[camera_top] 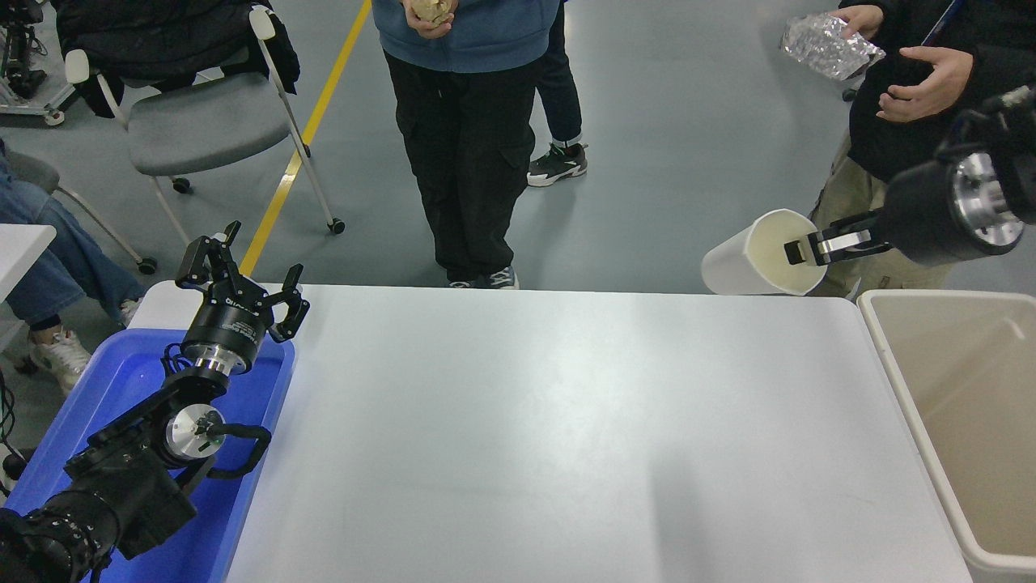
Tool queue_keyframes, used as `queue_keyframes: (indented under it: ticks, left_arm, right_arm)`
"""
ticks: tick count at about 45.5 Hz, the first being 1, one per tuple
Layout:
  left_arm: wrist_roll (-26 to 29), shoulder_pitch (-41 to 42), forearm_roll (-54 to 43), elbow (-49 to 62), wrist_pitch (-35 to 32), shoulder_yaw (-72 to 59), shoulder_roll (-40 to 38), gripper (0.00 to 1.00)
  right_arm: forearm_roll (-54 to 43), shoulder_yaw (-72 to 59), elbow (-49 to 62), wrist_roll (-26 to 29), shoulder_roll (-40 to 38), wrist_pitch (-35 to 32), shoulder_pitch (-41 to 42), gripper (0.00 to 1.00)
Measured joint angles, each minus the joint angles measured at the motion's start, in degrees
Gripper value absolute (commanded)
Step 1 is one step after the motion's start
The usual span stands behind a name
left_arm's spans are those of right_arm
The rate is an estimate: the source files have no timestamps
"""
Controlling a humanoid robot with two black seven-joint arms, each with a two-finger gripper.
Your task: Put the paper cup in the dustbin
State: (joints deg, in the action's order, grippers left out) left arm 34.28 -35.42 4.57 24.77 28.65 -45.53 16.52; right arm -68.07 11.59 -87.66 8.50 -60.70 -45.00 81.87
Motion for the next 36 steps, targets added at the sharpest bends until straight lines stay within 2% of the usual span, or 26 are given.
queue_keyframes:
  ticks: [20, 36]
  left_arm:
    - [0.0, 0.0, 0.0, 0.0, 0.0, 0.0, 0.0, 1.0]
    - [0.0, 0.0, 0.0, 0.0, 0.0, 0.0, 0.0, 1.0]
  right_arm:
    - [5.4, 0.7, 11.6, -1.2, -5.2, 0.6, -5.5, 0.0]
    - [17.3, 0.8, 26.8, -3.9, -5.8, 9.8, -13.5, 0.0]
